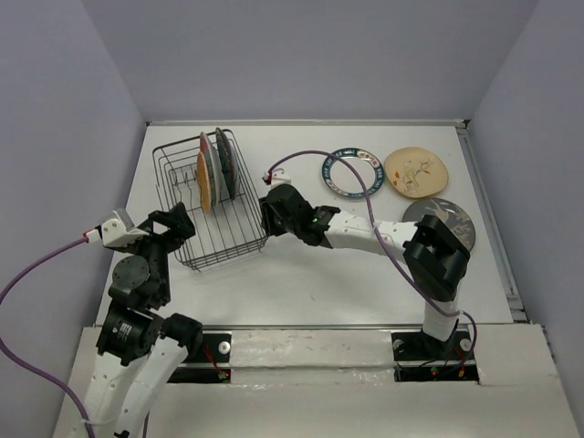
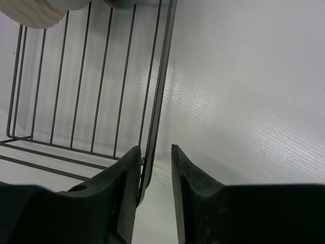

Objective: Load the plates into the dish rack

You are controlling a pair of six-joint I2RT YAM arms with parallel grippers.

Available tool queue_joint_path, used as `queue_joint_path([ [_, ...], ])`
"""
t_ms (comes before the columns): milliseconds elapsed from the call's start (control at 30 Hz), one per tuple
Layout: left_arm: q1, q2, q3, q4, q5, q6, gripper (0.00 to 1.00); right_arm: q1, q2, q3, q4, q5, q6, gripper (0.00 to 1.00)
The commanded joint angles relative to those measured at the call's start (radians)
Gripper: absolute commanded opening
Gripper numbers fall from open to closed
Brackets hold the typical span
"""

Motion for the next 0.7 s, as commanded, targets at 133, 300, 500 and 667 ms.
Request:
queue_joint_path([
  [133,0.012,0.003,-0.012,0.059,0.033,0.025,0.99,-0.061,0.013,0.051,-0.049,0.123,-0.058,0.24],
  [300,0.015,-0.003,-0.013,0.06,0.037,0.025,0.99,-0.085,0.005,0.073,-0.064,0.151,-0.108,0.24],
  [500,0.017,-0.005,-0.013,0.062,0.049,0.025,0.99,-0.134,-0.016,0.091,-0.095,0.125,-0.139,0.45],
  [667,0.022,-0.008,-0.013,0.068,0.057,0.023,0.99,-0.134,-0.07,0.13,-0.147,0.011,-0.153,0.65],
])
